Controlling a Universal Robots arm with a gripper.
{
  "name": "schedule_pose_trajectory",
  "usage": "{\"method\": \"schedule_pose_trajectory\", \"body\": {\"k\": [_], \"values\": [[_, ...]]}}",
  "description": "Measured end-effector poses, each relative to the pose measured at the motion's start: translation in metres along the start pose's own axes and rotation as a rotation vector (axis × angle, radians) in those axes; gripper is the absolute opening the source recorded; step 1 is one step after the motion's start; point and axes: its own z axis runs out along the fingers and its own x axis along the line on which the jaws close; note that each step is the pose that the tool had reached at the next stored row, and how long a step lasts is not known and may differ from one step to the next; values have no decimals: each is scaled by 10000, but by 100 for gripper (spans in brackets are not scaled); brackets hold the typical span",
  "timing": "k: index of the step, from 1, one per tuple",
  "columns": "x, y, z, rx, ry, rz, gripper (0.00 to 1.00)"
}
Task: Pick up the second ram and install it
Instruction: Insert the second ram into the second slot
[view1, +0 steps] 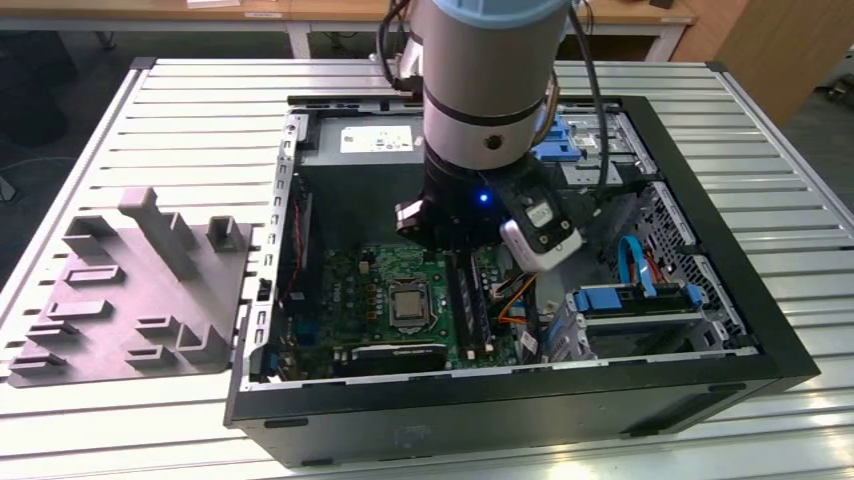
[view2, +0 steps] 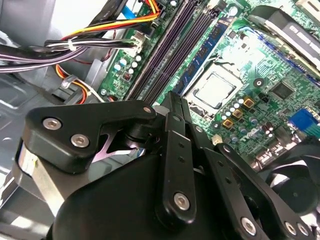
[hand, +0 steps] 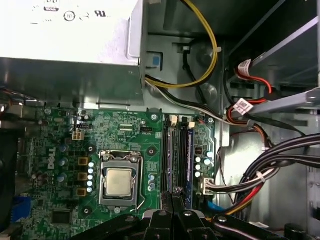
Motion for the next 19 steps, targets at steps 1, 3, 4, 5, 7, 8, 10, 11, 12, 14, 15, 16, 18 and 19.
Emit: {"method": "schedule_pose_trajectory", "body": {"k": [1,3,4,5,7,8,10,11,12,14,15,16,18,19], "values": [[1,-2,18,4,4,0,11],[2,-5,52,30,8,-2,11],[3,-6,70,38,8,-1,11],[4,-8,88,41,6,10,11],[6,-11,123,45,-2,100,11],[7,-12,137,49,-7,168,11],[7,-14,163,58,-19,312,11],[8,-15,173,62,-25,377,11],[8,-16,180,64,-28,411,11],[9,-16,191,65,-29,420,11],[5,-17,200,64,-29,422,11],[-2,-18,210,64,-29,421,11],[-12,-20,230,62,-28,405,11],[-11,-20,233,65,-27,406,11]]}}
